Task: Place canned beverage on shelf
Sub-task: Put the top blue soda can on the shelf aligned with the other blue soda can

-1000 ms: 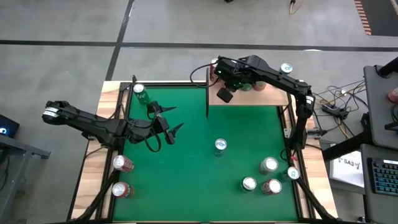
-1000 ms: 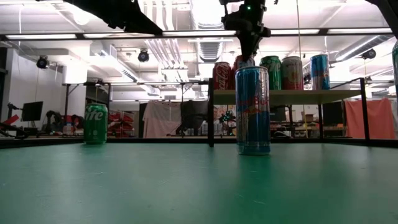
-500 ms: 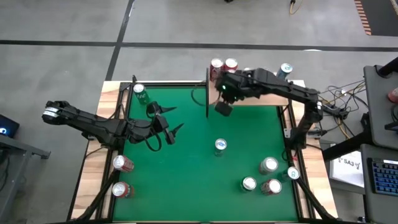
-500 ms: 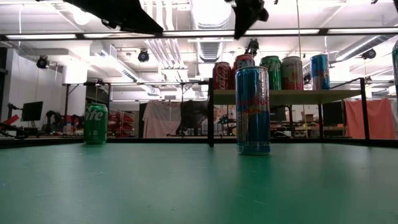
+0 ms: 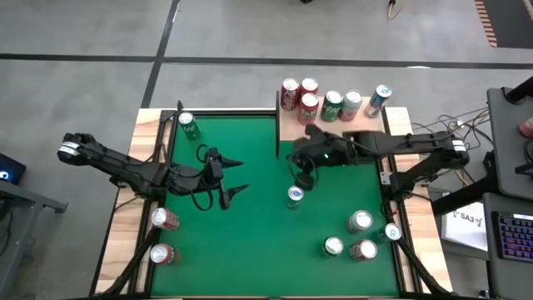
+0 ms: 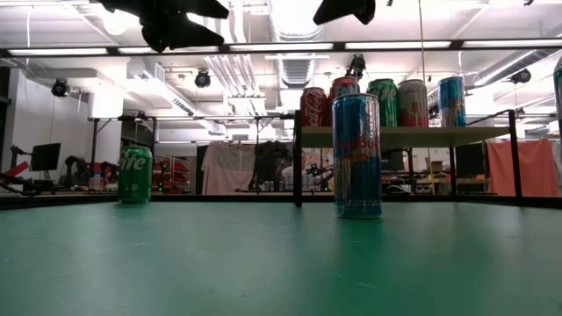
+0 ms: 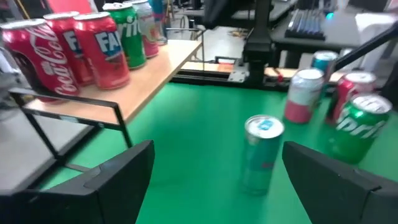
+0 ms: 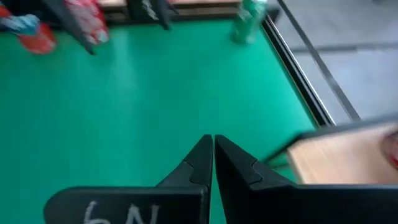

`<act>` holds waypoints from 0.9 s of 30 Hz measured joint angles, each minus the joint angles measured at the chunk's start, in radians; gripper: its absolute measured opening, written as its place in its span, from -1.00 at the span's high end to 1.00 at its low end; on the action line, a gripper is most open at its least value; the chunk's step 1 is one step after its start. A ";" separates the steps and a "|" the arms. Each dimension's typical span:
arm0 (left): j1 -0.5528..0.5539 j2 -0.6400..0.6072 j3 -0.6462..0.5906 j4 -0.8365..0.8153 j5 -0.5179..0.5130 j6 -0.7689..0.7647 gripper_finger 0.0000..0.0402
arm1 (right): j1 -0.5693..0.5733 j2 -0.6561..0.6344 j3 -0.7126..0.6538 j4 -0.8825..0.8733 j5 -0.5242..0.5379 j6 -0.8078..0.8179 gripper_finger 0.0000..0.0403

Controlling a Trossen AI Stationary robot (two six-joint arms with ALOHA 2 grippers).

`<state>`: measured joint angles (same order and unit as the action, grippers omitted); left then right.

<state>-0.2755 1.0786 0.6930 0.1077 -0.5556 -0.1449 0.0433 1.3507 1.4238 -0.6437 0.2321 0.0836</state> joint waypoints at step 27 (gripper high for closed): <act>-0.068 0.244 0.000 0.197 -0.002 -0.129 -0.68 | 0.152 -0.131 -0.499 0.693 0.004 0.021 0.95</act>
<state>-0.3435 1.3230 0.6930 0.3044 -0.5571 -0.2737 0.1950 1.2194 0.9246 0.0494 0.2359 0.1046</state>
